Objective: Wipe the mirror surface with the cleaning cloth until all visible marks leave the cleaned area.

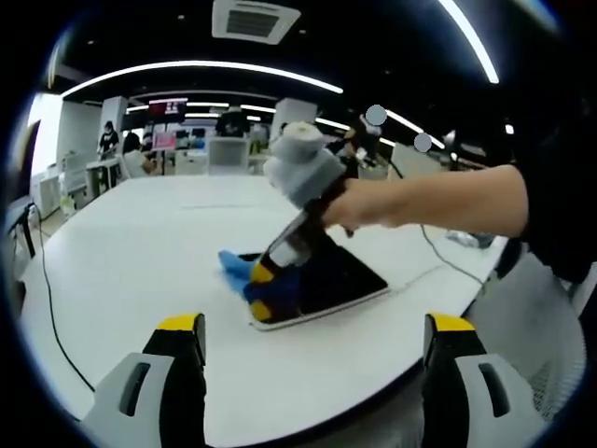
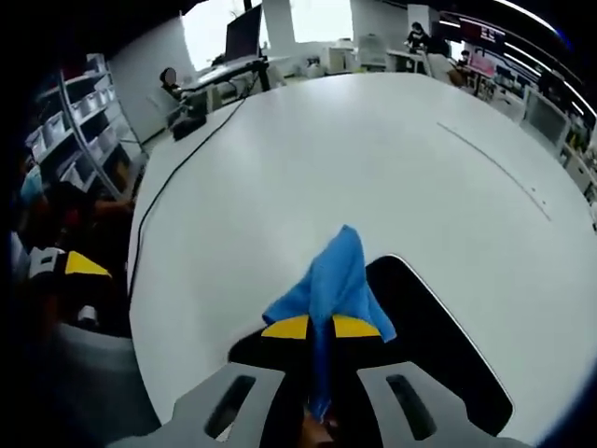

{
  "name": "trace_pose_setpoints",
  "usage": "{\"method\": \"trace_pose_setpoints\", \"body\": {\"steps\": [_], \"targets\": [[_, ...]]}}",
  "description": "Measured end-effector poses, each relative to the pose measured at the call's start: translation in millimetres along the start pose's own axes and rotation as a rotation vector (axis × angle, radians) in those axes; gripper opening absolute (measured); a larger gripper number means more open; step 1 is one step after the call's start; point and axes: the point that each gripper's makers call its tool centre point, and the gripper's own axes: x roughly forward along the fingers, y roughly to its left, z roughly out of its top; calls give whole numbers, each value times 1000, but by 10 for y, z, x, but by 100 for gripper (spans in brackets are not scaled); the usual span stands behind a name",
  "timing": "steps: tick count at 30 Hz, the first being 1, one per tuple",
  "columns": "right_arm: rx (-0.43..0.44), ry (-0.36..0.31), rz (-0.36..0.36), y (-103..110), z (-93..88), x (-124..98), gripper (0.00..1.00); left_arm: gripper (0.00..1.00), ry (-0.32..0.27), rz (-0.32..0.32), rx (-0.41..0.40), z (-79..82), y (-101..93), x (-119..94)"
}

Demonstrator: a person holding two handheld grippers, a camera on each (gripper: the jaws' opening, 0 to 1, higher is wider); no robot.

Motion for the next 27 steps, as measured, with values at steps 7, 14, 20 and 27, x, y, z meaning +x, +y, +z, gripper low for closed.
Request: {"method": "trace_pose_setpoints", "body": {"steps": [7,14,20,27], "targets": [[20,3,-6,-103,46,51,1,97,-8,8,-4,11,13,-10],[53,-18,2,-49,9,13,1,99,-20,2,-5,34,1,-11],[62,-6,10,-45,-8,-3,1,99,-56,27,-12,87,42,-34],[72,-13,7,-36,-16,-25,1,99,-51,18,-9,83,18,-34]]}}
